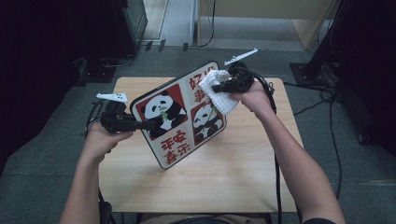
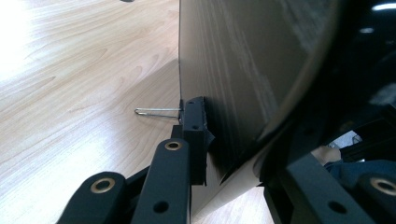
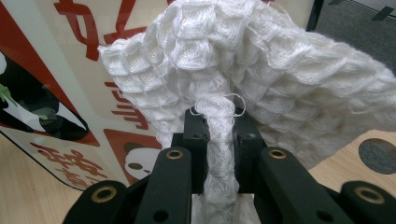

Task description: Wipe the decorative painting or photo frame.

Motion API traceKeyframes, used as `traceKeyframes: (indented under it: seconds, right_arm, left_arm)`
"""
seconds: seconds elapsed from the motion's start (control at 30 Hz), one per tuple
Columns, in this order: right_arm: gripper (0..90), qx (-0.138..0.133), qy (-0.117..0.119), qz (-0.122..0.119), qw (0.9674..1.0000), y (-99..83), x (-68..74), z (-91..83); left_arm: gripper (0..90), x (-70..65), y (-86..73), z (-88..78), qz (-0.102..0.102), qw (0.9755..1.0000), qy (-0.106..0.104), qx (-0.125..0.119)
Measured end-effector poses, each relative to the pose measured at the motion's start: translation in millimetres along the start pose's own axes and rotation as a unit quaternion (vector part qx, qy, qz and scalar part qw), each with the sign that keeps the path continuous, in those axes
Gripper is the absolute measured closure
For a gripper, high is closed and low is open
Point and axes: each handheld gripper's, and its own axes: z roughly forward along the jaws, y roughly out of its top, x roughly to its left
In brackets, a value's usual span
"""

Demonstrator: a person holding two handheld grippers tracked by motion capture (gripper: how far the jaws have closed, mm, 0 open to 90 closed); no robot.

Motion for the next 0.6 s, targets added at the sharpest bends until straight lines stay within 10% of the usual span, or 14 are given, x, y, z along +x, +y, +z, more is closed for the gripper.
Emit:
traceKeyframes:
  seconds: [0.6]
  right_arm:
    - [80.5,0.004,0.003,0.001,1.0000,-25.8,-4.3,10.3]
  left_arm:
    - [76.3,-1.2,0.4,0.5,0.004,1.0000,0.002,0.000]
